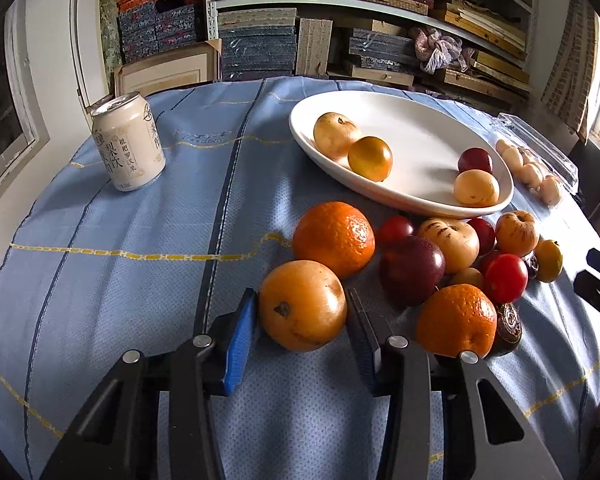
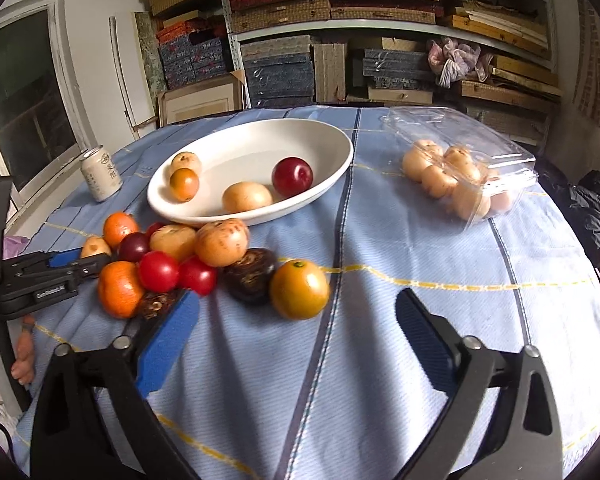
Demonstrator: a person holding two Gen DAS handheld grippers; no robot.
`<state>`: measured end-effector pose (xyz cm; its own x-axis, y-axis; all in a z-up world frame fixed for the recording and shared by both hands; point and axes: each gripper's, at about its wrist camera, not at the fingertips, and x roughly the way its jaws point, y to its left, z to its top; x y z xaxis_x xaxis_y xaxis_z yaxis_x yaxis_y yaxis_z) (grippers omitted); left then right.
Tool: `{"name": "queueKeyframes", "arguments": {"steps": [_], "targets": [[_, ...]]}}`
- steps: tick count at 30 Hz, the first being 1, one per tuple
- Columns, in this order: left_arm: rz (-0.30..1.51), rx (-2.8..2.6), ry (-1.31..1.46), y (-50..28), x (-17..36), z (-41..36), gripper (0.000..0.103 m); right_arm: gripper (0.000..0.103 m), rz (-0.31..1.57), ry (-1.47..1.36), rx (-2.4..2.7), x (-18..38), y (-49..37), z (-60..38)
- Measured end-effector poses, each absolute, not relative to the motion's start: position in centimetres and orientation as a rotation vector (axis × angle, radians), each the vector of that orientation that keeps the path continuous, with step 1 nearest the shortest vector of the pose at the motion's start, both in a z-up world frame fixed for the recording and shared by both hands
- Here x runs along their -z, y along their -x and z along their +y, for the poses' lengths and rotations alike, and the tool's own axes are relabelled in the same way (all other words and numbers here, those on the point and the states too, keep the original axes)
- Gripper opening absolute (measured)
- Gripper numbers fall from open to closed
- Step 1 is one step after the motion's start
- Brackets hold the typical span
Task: Organize fruits
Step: 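Grasp the large orange with the left tool while the right tool grasps the yellow orange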
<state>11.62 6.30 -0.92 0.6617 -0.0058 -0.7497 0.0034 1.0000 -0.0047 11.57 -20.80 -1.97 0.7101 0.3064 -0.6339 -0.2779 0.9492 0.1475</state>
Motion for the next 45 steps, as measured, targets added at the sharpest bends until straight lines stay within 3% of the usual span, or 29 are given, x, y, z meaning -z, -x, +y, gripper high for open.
{"name": "queueKeyframes", "arguments": {"steps": [1, 4, 8, 10, 25, 34, 45], "targets": [[0.848, 0.006, 0.003, -11.6, 0.9, 6.3, 0.044, 0.073, 0.722, -0.04, -0.336, 2.2, -11.9, -20.7], [0.85, 0.008, 0.007, -11.5, 0.9, 6.3, 0.044, 0.064, 0.751, -0.053, -0.361, 2.5, -12.5, -20.6], [0.851, 0.011, 0.015, -11.4, 0.9, 6.3, 0.044, 0.062, 0.755, -0.085, -0.367, 2.6, -13.1, -20.8], [0.851, 0.011, 0.013, -11.4, 0.8, 6.4, 0.044, 0.055, 0.769, -0.106, -0.376, 2.8, -13.5, -20.8], [0.852, 0.022, 0.028, -11.5, 0.8, 6.6, 0.044, 0.037, 0.845, -0.208, -0.385, 4.1, -14.9, -21.5], [0.846, 0.041, 0.078, -11.5, 0.6, 7.5, 0.044, 0.037, 0.83, -0.207, -0.391, 4.0, -14.2, -21.9], [0.708, 0.001, 0.03, -9.2, -3.0, 6.8, 0.043, 0.037, 0.724, -0.208, -0.389, 1.5, -12.2, -22.1]]}}
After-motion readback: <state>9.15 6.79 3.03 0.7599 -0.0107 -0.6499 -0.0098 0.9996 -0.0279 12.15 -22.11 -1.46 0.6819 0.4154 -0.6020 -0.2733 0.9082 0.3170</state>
